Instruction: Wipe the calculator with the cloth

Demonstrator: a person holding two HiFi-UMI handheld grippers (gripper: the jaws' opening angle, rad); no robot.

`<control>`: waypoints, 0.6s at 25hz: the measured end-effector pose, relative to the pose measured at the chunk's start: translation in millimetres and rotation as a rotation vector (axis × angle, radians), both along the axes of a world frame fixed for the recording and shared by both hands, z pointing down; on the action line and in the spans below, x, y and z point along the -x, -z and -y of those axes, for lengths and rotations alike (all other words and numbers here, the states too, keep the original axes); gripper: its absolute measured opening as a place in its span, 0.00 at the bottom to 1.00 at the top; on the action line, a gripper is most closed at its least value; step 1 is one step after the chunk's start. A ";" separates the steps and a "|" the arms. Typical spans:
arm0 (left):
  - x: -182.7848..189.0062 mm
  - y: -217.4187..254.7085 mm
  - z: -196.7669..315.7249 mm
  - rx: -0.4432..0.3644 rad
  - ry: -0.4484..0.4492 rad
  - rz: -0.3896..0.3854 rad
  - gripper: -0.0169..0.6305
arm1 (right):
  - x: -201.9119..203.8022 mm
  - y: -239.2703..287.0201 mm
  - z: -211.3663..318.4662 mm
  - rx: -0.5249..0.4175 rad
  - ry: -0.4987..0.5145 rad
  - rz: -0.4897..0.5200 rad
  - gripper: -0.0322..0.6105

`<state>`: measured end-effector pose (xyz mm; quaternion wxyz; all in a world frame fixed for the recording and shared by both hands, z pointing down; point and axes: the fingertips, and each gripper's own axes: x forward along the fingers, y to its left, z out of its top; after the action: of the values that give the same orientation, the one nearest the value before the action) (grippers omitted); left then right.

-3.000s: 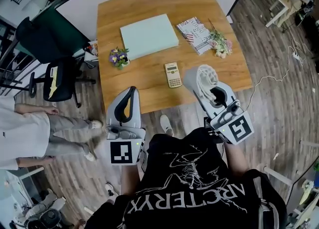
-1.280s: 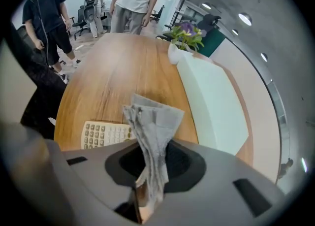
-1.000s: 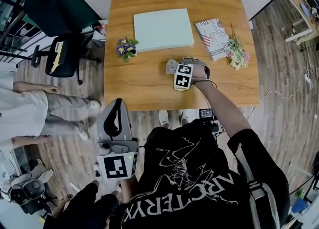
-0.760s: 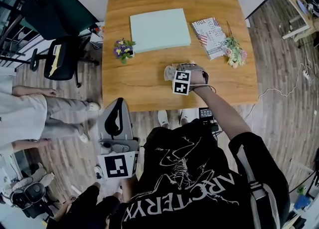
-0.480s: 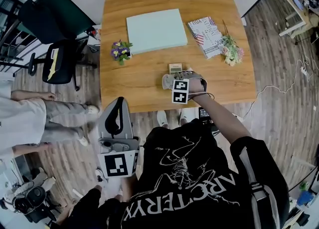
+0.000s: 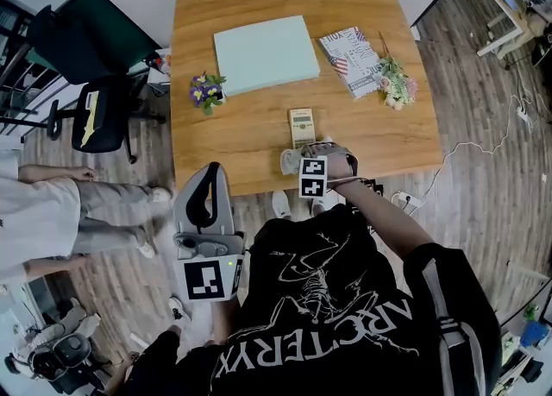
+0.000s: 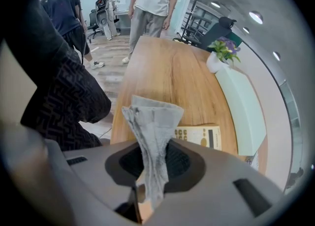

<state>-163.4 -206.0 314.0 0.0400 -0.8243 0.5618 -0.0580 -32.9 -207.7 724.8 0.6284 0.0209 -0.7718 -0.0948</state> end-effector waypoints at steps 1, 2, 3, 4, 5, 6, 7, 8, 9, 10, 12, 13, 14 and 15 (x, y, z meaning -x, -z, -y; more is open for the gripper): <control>-0.7 0.4 0.2 -0.001 -0.003 0.000 0.04 | 0.4 -2.2 -4.3 0.009 0.001 -0.002 0.19; -1.4 0.8 0.7 0.000 -0.006 0.000 0.04 | 0.7 -5.2 -8.5 0.019 0.001 -0.004 0.19; -1.8 1.4 1.3 -0.002 -0.009 0.000 0.04 | 0.8 -8.9 -12.4 0.031 0.001 -0.007 0.19; -2.0 2.3 1.8 -0.004 -0.012 0.000 0.04 | 0.9 -13.0 -15.8 0.041 -0.002 -0.009 0.19; -1.9 3.2 2.0 -0.008 -0.013 0.002 0.04 | 0.9 -16.8 -18.3 0.050 -0.009 -0.008 0.19; -1.8 4.0 1.9 -0.011 -0.015 0.003 0.04 | 0.9 -19.5 -19.8 0.055 -0.019 -0.005 0.19; -1.6 4.7 1.8 -0.013 -0.016 0.003 0.04 | 0.7 -20.8 -20.4 0.058 -0.027 -0.002 0.19; -1.6 5.3 1.7 -0.014 -0.017 0.003 0.04 | 0.4 -20.9 -20.2 0.059 -0.033 0.000 0.19; -1.7 5.9 1.7 -0.015 -0.019 0.002 0.04 | 0.2 -20.1 -19.5 0.059 -0.037 0.004 0.19; -2.1 6.4 1.6 -0.015 -0.021 0.003 0.04 | 0.4 -18.5 -18.7 0.058 -0.042 0.011 0.19; -4.2 8.3 1.3 -0.022 -0.030 0.001 0.04 | 1.5 -11.2 -16.7 0.056 -0.069 0.045 0.19; -5.7 9.3 1.4 -0.027 -0.036 -0.001 0.04 | 2.1 -3.9 -15.1 0.055 -0.095 0.076 0.19; -6.9 9.4 1.7 -0.029 -0.040 -0.001 0.04 | 2.6 6.8 -12.2 0.055 -0.135 0.120 0.19; -7.8 9.0 2.4 -0.028 -0.042 0.002 0.04 | 2.7 21.4 -7.6 0.057 -0.188 0.179 0.19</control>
<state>-155.6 -208.5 305.1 0.0533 -0.8352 0.5450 -0.0503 -35.6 -200.1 703.4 0.5637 0.0839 -0.8217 -0.0112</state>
